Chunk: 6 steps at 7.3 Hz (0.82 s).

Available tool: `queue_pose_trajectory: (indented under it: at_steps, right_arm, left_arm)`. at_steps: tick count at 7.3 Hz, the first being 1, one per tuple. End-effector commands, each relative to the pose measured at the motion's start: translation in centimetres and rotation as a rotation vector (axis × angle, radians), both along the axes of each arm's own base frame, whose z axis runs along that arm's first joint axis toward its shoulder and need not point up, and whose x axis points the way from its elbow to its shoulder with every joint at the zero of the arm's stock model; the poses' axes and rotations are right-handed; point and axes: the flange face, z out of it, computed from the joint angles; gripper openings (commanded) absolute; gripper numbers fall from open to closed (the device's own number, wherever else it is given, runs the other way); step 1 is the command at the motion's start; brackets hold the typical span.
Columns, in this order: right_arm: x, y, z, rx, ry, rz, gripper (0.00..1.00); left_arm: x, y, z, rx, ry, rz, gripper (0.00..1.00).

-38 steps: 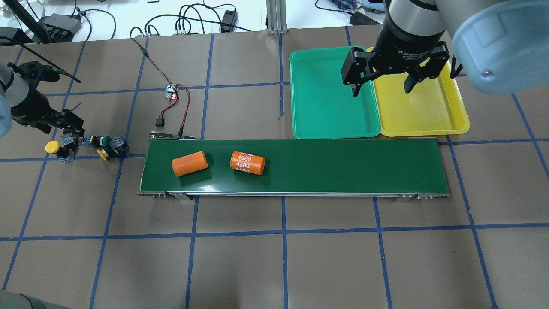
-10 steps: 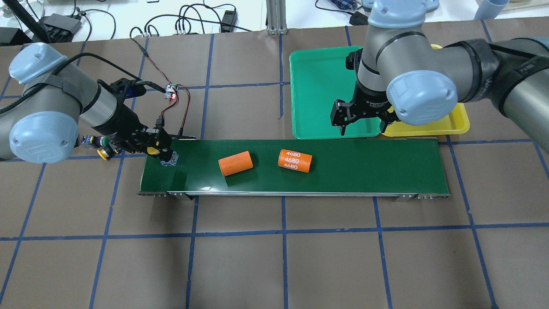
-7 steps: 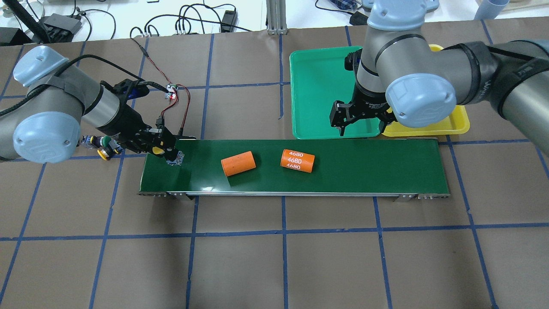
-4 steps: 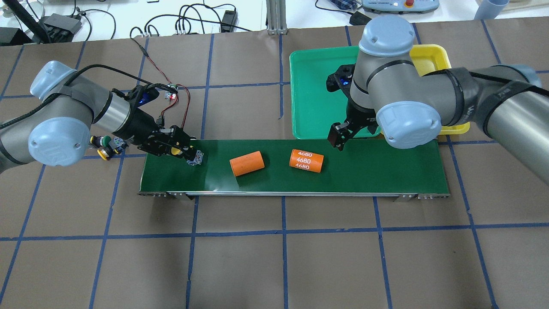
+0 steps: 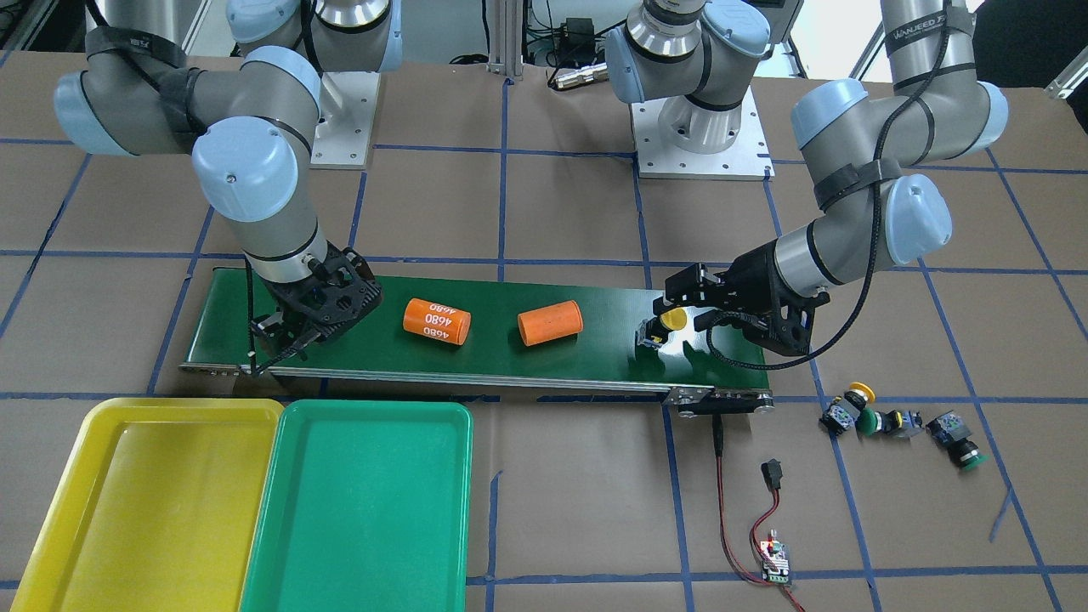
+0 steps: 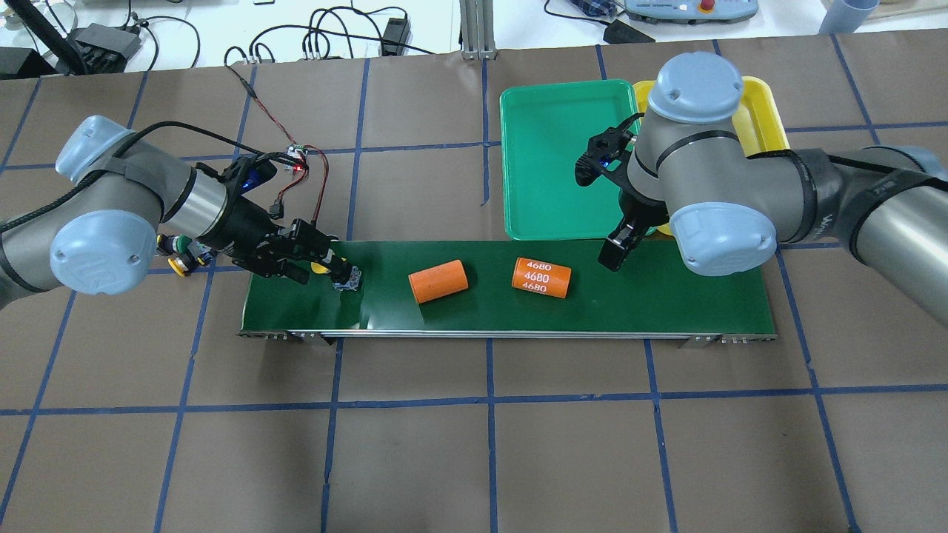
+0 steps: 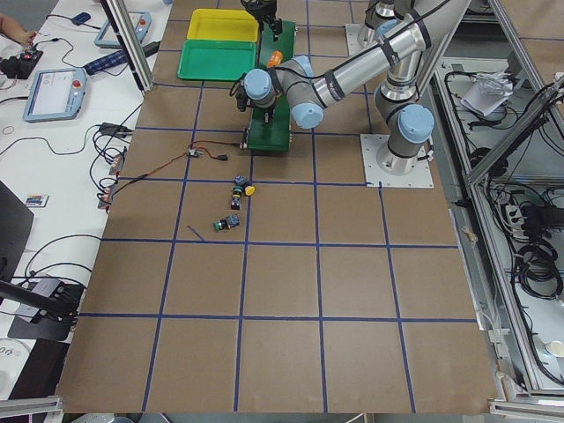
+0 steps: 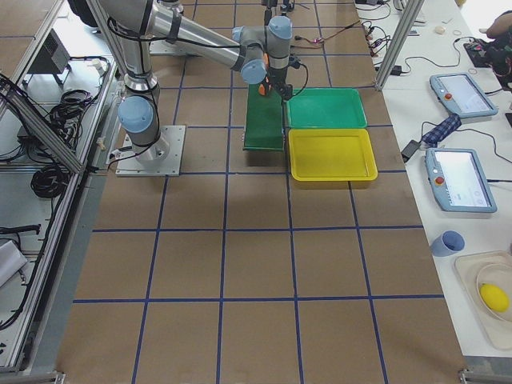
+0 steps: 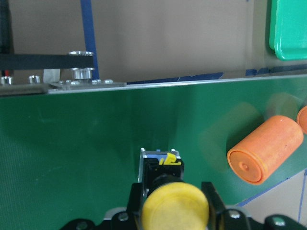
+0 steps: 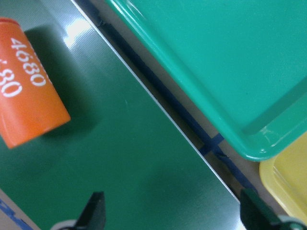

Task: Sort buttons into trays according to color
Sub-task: 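Release the yellow button on the belt while the right gripper moves to the belt end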

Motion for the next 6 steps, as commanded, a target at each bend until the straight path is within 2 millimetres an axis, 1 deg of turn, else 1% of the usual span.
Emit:
queue_pose_trajectory:
  at_steps: [1, 2, 3, 4, 5, 6]
  right_arm:
    - [-2.9, 2.3, -0.7, -0.005, 0.003, 0.133, 0.99]
    - [-4.3, 4.0, -1.3, -0.018, 0.004, 0.164, 0.99]
    - [-5.6, 4.8, -2.5, -0.009, -0.008, 0.202, 0.99]
    - [-6.6, 4.8, -2.7, -0.006, -0.006, 0.263, 1.0]
    - [-6.8, 4.9, -2.7, -0.004, -0.001, 0.302, 1.0]
    - [-6.7, 4.9, -2.7, -0.003, -0.002, 0.322, 1.0]
  left_arm:
    - [1.4, -0.1, 0.9, -0.015, -0.009, 0.028, 1.0]
    - [1.8, -0.5, 1.9, -0.035, -0.029, 0.029, 1.0]
    - [3.7, -1.7, 4.4, -0.065, -0.163, 0.011, 1.0]
    - [6.9, -4.1, 7.8, -0.046, -0.314, -0.002, 1.0]
    - [10.8, -7.0, 11.1, -0.055, -0.434, 0.006, 1.0]
    - [14.4, -9.7, 12.5, -0.06, -0.528, 0.025, 1.0]
